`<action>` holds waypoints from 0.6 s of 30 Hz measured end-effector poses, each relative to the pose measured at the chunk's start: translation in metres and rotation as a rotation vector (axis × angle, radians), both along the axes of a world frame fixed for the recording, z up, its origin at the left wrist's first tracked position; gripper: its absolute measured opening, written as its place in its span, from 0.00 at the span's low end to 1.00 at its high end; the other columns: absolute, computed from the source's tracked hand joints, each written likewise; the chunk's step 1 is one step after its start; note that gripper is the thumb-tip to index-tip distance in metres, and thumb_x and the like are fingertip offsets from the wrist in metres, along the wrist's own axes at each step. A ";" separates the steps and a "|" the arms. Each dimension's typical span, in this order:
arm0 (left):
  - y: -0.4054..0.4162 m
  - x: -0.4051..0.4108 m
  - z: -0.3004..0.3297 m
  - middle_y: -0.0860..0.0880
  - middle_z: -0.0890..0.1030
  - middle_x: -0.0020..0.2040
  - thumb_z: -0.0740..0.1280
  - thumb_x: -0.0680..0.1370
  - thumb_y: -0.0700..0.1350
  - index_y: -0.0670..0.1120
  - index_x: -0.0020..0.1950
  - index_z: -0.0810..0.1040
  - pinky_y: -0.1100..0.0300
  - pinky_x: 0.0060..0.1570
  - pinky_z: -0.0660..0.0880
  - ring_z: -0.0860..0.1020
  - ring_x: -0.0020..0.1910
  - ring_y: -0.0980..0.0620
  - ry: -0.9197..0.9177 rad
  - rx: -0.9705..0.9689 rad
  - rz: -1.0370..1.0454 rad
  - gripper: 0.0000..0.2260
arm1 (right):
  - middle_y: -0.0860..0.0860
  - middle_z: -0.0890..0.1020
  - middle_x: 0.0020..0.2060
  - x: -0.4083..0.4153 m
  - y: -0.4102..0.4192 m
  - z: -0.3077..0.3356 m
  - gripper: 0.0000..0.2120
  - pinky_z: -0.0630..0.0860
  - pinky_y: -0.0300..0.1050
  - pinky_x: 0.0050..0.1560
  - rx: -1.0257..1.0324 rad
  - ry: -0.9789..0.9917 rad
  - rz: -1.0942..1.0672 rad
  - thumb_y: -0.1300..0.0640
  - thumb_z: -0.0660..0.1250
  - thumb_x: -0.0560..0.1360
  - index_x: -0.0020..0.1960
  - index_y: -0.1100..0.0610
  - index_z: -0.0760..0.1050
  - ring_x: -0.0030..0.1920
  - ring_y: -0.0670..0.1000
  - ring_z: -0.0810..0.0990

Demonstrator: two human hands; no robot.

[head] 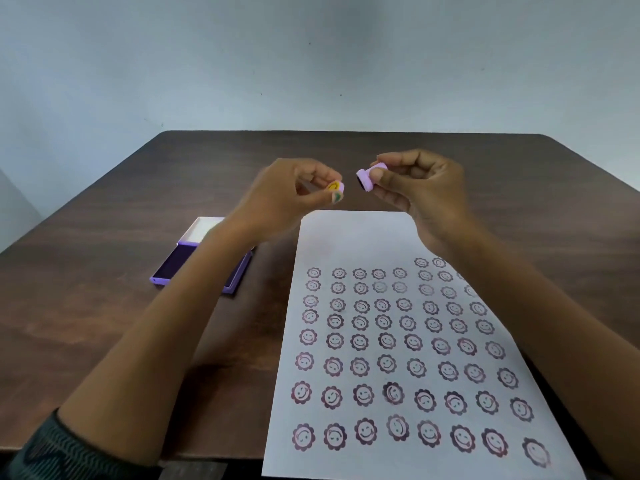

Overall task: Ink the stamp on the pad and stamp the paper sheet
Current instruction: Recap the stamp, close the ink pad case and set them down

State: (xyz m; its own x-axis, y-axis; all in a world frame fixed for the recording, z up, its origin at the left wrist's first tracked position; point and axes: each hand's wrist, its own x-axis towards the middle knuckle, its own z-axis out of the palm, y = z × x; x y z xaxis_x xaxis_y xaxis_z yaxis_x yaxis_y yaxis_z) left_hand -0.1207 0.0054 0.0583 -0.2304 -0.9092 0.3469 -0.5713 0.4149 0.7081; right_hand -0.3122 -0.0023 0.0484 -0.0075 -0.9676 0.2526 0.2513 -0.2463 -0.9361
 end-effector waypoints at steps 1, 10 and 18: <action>0.001 -0.003 0.000 0.54 0.83 0.44 0.71 0.73 0.50 0.51 0.50 0.82 0.54 0.48 0.76 0.80 0.42 0.52 0.085 -0.008 0.025 0.08 | 0.59 0.82 0.40 0.000 0.000 0.000 0.08 0.81 0.43 0.45 0.024 -0.050 0.006 0.70 0.71 0.67 0.45 0.63 0.77 0.41 0.53 0.84; 0.014 -0.027 -0.003 0.54 0.83 0.43 0.69 0.75 0.47 0.49 0.54 0.80 0.69 0.37 0.74 0.79 0.38 0.60 0.563 0.173 0.114 0.09 | 0.57 0.83 0.38 0.008 0.000 -0.001 0.06 0.81 0.42 0.45 0.115 -0.302 0.086 0.71 0.68 0.69 0.44 0.63 0.77 0.41 0.52 0.84; 0.018 -0.034 -0.002 0.54 0.83 0.45 0.70 0.74 0.45 0.46 0.55 0.81 0.75 0.33 0.72 0.80 0.37 0.65 0.551 0.136 0.078 0.11 | 0.53 0.86 0.35 0.011 0.003 -0.002 0.07 0.81 0.41 0.42 0.091 -0.267 0.084 0.70 0.69 0.69 0.45 0.63 0.78 0.40 0.51 0.85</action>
State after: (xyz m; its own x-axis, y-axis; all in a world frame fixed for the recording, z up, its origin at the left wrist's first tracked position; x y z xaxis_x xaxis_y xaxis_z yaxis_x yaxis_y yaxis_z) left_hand -0.1551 0.0239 0.0559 0.0212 -0.9610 0.2757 -0.1278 0.2709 0.9541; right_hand -0.3015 0.0003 0.0462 0.0190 -0.9862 0.1645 0.5080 -0.1322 -0.8511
